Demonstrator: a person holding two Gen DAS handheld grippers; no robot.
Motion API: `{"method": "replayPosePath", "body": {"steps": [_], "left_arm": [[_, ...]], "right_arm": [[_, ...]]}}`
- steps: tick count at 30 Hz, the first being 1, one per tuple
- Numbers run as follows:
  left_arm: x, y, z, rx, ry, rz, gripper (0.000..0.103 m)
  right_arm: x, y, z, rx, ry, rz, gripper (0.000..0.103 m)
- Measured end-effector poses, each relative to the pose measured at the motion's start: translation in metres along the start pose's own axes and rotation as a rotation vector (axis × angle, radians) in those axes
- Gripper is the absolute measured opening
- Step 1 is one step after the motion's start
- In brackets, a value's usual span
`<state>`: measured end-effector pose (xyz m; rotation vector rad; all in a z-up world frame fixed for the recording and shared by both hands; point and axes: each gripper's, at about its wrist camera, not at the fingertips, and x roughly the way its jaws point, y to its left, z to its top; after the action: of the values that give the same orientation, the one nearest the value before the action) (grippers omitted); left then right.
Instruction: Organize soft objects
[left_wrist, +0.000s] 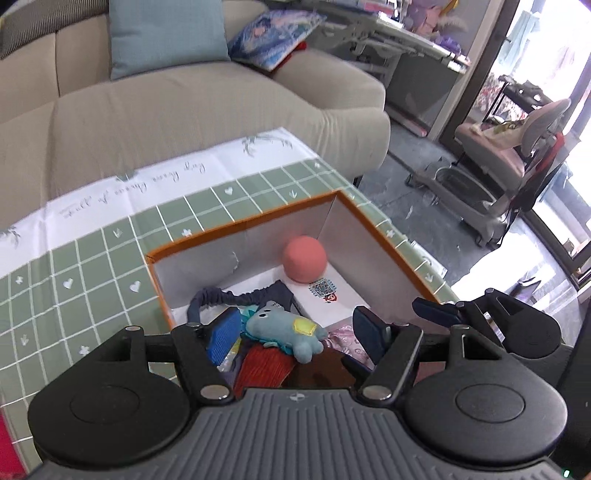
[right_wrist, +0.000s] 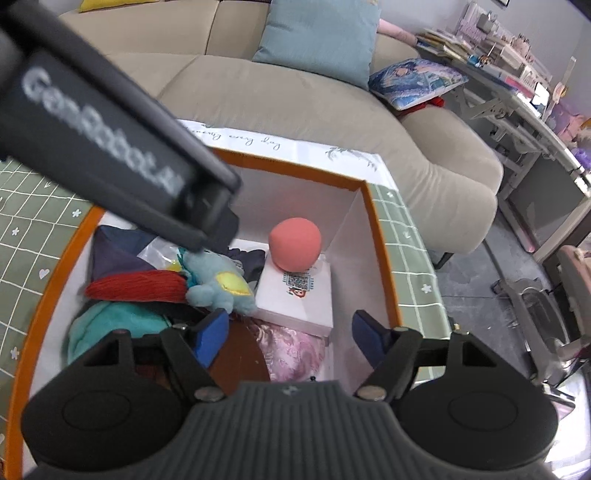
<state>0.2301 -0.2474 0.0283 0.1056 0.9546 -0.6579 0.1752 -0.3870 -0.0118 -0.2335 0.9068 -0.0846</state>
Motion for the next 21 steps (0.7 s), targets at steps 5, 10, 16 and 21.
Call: {"method": "replayPosePath", "body": {"steps": [5,10,16,21], "left_arm": [[-0.046,0.006,-0.013,0.016,-0.092,0.006,0.081],[-0.099,0.016,-0.033,0.028,-0.197,0.044,0.081],[-0.162,0.03,-0.069,0.047,-0.366,0.123,0.08],[-0.203,0.043,-0.106,0.012,-0.463,0.2,0.081]], "right_arm": [[-0.033,0.007,0.003,0.027,-0.053,0.012,0.073],[-0.075,0.022,0.007,0.072,-0.143,0.036,0.075],[-0.129,0.045,0.007,0.116,-0.259,0.077,0.082],[-0.165,0.062,-0.002,0.161,-0.326,0.13,0.085]]}}
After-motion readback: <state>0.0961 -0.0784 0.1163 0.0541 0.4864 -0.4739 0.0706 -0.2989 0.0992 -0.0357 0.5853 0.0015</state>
